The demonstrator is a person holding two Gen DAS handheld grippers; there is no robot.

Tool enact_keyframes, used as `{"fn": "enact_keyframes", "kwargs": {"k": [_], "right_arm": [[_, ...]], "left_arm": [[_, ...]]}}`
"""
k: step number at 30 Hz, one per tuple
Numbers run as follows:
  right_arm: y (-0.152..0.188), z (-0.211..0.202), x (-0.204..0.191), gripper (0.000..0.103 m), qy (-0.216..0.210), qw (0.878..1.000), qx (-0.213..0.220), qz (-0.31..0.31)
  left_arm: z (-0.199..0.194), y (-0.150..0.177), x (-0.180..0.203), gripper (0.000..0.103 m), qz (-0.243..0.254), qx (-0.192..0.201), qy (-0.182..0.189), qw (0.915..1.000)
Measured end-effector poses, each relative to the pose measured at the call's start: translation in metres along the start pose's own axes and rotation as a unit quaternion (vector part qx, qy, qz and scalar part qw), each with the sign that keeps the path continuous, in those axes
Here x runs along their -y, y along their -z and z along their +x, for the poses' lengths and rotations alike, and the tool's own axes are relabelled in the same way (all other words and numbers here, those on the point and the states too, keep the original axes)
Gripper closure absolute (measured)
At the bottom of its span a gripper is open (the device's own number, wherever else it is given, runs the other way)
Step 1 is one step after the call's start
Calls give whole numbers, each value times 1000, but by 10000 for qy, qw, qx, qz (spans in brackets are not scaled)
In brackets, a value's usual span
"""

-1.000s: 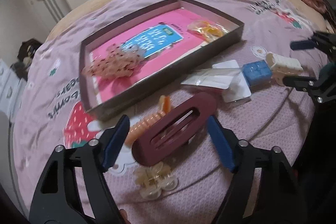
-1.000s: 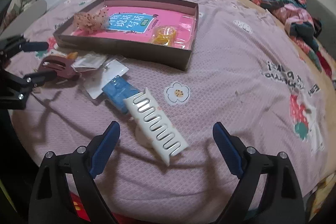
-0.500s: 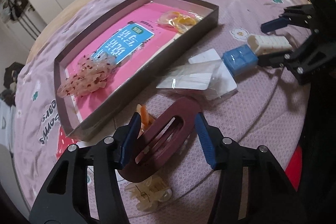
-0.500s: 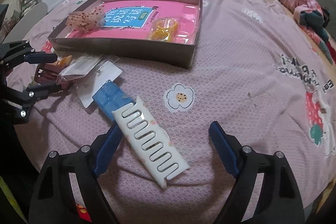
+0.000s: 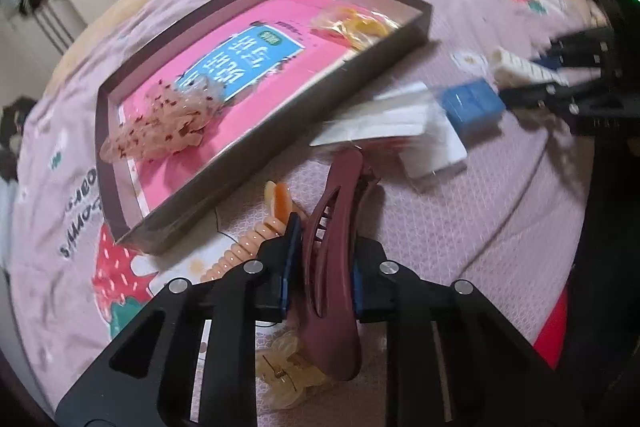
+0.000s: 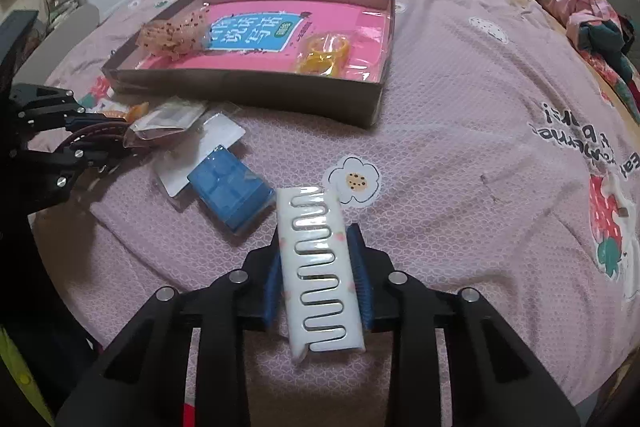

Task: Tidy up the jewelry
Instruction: 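Grasp the maroon claw clip with the left tool while the right tool grasps the white zigzag clip, then release the maroon clip into the tray with the left tool while the right tool releases the white clip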

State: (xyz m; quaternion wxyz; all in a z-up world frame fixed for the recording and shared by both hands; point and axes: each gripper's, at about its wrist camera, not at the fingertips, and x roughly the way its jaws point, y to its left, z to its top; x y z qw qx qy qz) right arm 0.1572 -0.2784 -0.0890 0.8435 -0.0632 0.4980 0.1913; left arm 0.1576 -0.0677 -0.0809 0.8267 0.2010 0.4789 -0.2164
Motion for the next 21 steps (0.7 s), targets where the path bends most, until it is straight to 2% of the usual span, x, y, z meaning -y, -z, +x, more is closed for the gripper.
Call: {"fn": "enact_keyframes", "kwargs": {"k": [5, 11, 21], "right_arm": [[2, -12, 8, 77, 58, 9996, 201, 172], [-3, -27, 9, 77, 12, 9987, 437, 278], [-32, -58, -21, 77, -384, 9954, 873, 29]], "left_arm": [[-14, 1, -11, 90, -423, 270, 216, 9985], [-42, 0, -25, 90, -822, 675, 273, 9940], [-72, 5, -68, 90, -1591, 931, -157, 9827]]}}
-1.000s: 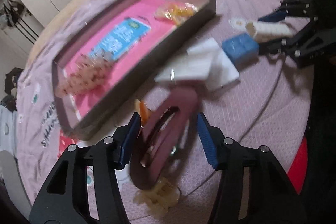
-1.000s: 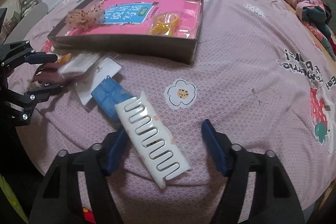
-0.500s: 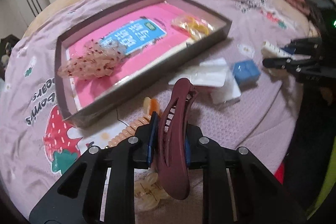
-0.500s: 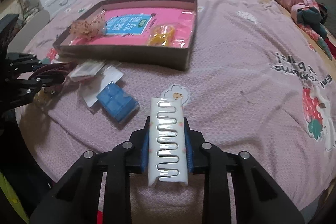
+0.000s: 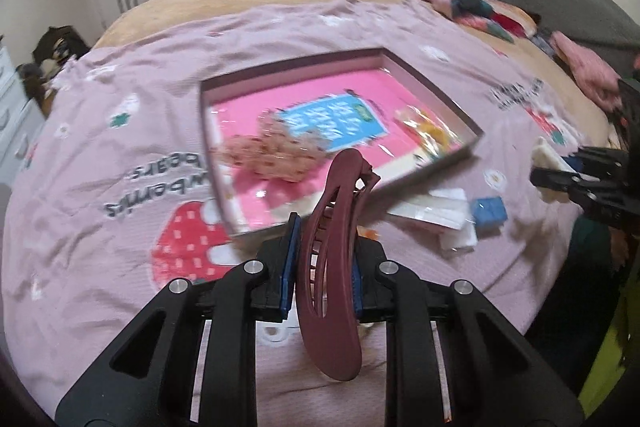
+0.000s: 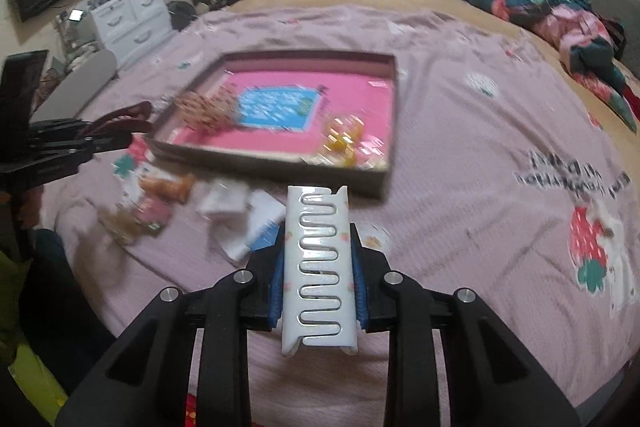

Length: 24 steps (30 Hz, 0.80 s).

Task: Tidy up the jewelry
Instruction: 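Release the maroon clip into the tray with the left tool while the right tool releases the white clip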

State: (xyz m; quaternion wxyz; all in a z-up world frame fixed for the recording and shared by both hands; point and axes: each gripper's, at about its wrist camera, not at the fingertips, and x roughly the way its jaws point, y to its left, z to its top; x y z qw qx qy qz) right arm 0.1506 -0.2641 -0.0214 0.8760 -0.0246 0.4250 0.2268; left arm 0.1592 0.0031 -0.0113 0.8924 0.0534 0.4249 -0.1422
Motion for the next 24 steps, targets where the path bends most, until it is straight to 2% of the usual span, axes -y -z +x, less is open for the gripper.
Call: {"fn": "enact_keyframes", "kwargs": {"k": [11, 24], "right_arm": [[-45, 4, -41, 77, -420, 9983, 302, -285], [-91, 11, -43, 77, -418, 9971, 616, -180]], "left_arm": [[-20, -3, -35, 90, -516, 228, -289, 9980], [-20, -37, -37, 90, -815, 541, -256, 9949]]}}
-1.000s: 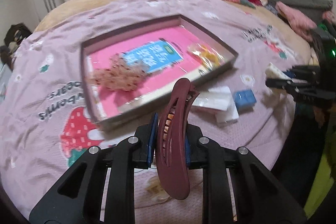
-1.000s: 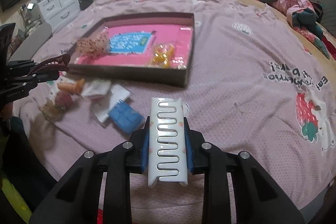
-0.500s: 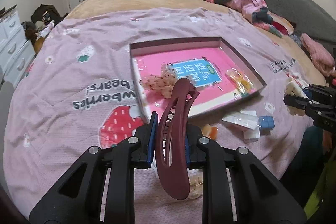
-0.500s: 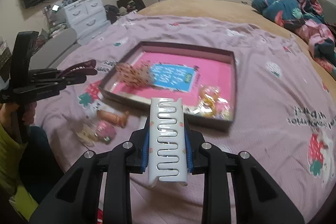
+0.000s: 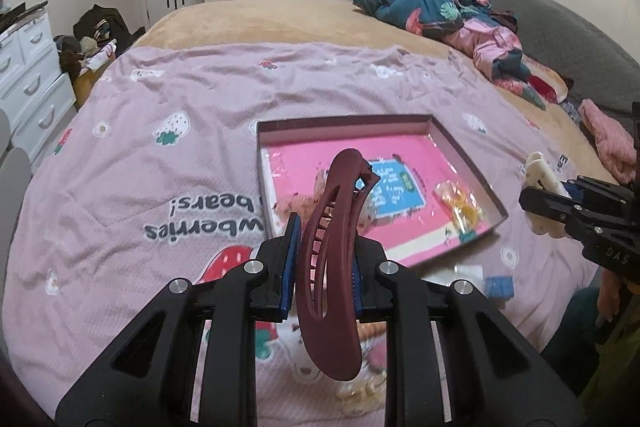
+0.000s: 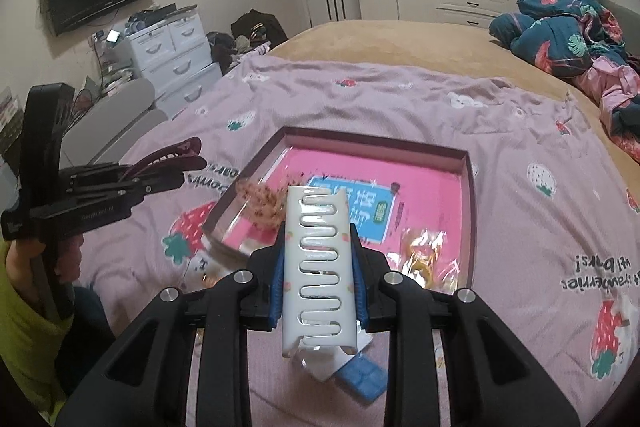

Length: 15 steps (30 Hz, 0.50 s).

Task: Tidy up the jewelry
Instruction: 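Release the maroon clip into the tray with the left tool while the right tool releases the white clip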

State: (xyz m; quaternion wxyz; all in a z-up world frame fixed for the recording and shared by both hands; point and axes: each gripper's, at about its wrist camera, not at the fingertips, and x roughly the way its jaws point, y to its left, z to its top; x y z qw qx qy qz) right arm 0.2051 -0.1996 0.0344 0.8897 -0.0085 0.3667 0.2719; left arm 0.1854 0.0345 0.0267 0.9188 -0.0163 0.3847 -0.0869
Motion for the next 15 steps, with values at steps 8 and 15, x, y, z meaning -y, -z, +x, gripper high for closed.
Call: {"fn": "enact_keyframes", "kwargs": {"k": [8, 15], "right_arm": [[-14, 7, 25, 77, 286, 9993, 125, 185], [-16, 18, 54, 77, 461, 9981, 110, 392]], "left_arm": [[15, -16, 8, 90, -98, 60, 147, 9998], [33, -26, 17, 90, -107, 18, 267, 9996]]}}
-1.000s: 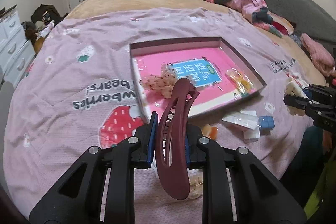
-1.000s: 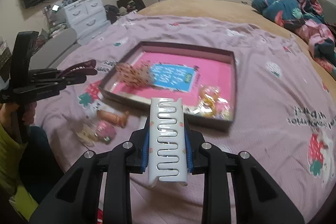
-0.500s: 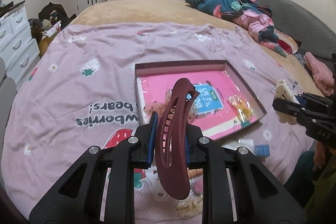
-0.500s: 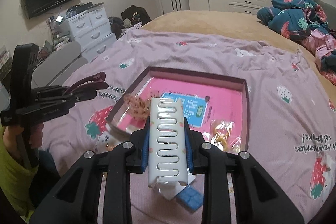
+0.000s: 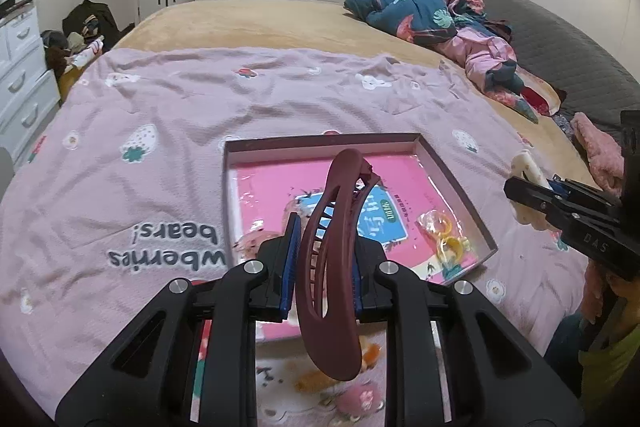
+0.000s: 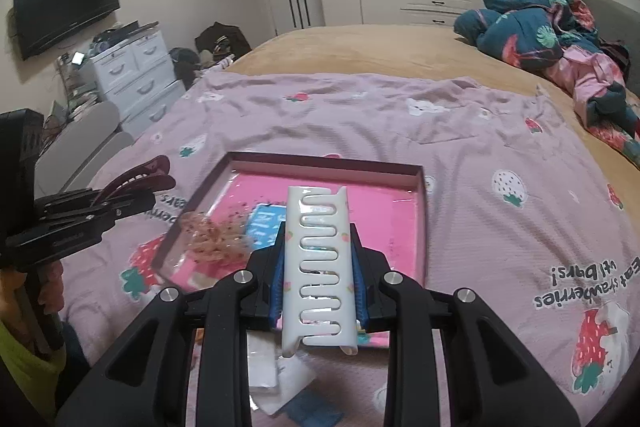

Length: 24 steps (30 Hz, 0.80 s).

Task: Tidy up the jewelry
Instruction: 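Release the maroon clip into the tray with the left tool while the right tool releases the white clip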

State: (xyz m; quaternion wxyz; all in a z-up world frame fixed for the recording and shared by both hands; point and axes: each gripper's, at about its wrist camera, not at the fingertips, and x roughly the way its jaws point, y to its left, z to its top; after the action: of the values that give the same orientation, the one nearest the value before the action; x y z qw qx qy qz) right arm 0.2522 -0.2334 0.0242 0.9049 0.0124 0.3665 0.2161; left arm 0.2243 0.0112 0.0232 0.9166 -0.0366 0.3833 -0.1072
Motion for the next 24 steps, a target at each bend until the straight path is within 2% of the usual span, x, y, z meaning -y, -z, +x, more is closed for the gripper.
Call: {"fn": "enact_keyframes", "kwargs": {"k": [14, 24], "right_arm": [[20, 49, 39, 77, 357, 9970, -373, 578], [41, 78, 44, 77, 591, 9945, -593, 626]], "left_arm": [[67, 15, 28, 90, 25, -411, 276, 9988], [95, 28, 35, 90, 144, -657, 285, 9973]]}}
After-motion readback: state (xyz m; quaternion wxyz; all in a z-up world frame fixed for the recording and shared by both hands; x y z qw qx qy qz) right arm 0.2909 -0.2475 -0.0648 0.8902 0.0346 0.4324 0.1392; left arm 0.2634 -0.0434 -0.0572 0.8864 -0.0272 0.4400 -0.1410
